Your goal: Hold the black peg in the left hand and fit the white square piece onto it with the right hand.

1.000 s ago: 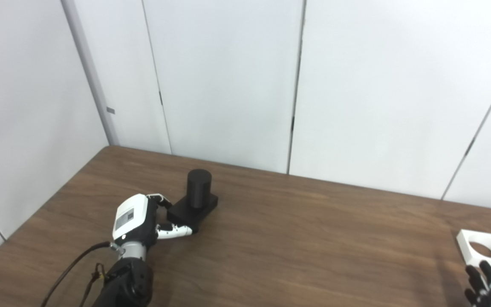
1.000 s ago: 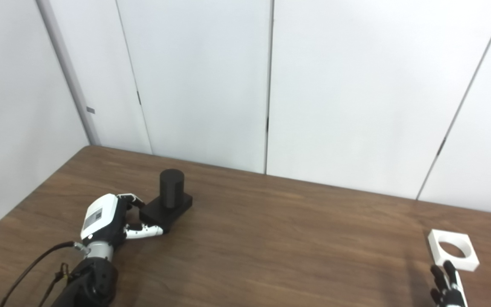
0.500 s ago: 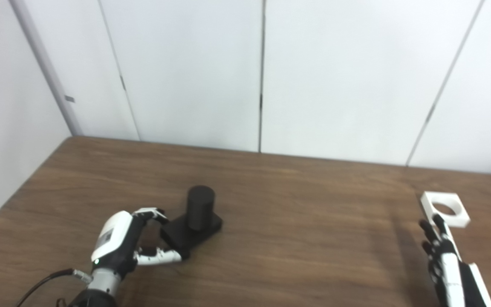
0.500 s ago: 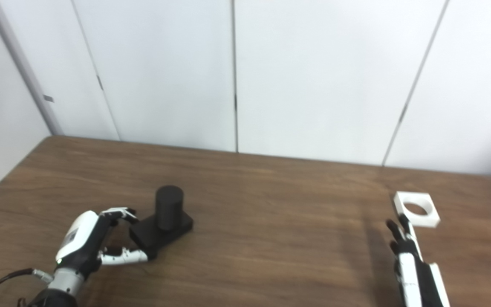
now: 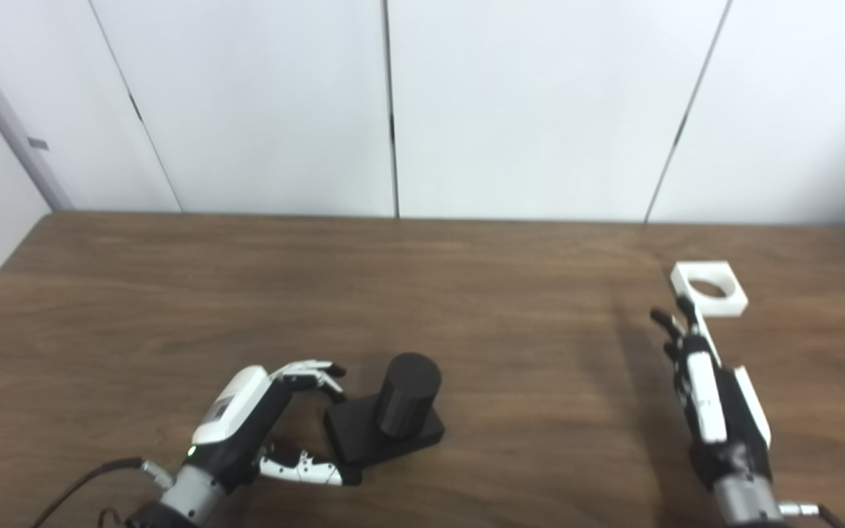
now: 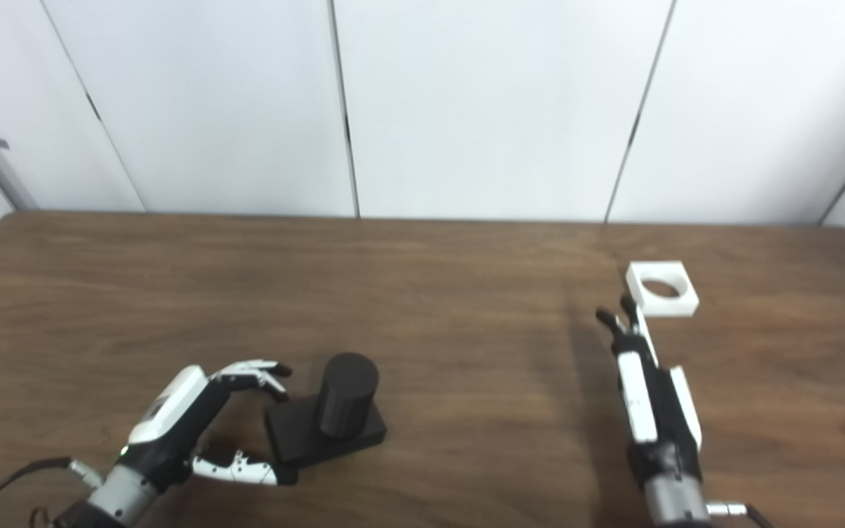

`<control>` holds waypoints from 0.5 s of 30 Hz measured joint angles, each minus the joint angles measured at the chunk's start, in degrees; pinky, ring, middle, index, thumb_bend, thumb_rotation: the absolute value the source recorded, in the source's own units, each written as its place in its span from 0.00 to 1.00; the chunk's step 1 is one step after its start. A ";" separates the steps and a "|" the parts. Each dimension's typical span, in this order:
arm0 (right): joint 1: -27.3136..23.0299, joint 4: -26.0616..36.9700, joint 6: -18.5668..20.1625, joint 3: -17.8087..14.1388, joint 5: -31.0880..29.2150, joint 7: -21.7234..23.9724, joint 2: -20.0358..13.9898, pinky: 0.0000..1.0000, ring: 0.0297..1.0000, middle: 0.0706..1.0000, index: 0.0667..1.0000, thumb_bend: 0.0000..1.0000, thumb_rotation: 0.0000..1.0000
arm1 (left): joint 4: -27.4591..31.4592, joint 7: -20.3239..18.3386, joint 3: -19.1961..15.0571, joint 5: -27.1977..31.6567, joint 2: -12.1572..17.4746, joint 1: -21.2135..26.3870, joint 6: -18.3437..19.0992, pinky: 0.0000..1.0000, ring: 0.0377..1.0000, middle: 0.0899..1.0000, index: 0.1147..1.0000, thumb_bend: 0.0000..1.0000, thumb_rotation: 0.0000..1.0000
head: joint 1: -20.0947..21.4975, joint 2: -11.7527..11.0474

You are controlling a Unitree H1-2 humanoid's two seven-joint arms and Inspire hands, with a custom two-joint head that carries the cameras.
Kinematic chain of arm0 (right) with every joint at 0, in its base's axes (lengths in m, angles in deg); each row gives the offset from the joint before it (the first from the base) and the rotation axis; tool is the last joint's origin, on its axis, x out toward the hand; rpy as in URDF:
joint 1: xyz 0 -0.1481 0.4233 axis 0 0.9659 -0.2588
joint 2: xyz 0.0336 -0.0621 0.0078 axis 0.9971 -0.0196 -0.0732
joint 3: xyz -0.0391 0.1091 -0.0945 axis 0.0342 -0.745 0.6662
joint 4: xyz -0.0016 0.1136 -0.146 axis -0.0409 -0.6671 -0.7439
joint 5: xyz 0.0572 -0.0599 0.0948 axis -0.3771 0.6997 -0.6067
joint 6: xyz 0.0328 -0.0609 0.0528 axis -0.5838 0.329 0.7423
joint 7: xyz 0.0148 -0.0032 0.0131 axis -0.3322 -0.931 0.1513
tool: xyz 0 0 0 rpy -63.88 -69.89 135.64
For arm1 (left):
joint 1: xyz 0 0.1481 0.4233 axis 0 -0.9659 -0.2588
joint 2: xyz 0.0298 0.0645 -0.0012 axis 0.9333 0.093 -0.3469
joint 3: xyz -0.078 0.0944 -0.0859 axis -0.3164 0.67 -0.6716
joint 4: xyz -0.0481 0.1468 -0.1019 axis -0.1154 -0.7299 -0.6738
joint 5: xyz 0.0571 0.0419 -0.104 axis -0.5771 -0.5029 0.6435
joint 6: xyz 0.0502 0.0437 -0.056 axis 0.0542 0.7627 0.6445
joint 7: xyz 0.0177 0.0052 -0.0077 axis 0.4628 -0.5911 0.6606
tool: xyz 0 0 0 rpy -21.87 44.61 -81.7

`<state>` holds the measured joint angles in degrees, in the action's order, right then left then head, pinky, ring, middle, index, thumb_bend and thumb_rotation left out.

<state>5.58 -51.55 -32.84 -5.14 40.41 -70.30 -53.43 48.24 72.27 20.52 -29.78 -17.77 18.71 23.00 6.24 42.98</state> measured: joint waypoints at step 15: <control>-0.02 0.41 1.49 1.79 -0.46 -1.41 0.31 1.00 1.00 0.92 1.00 0.58 1.00 | -3.72 0.18 7.65 -14.30 -0.56 4.62 -4.20 0.87 0.82 0.75 0.42 0.52 0.05 | 2.02 1.32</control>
<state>5.56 -51.14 -31.35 -3.35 39.95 -71.72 -53.12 44.52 72.45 28.17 -44.08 -18.33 23.33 18.80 8.26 44.30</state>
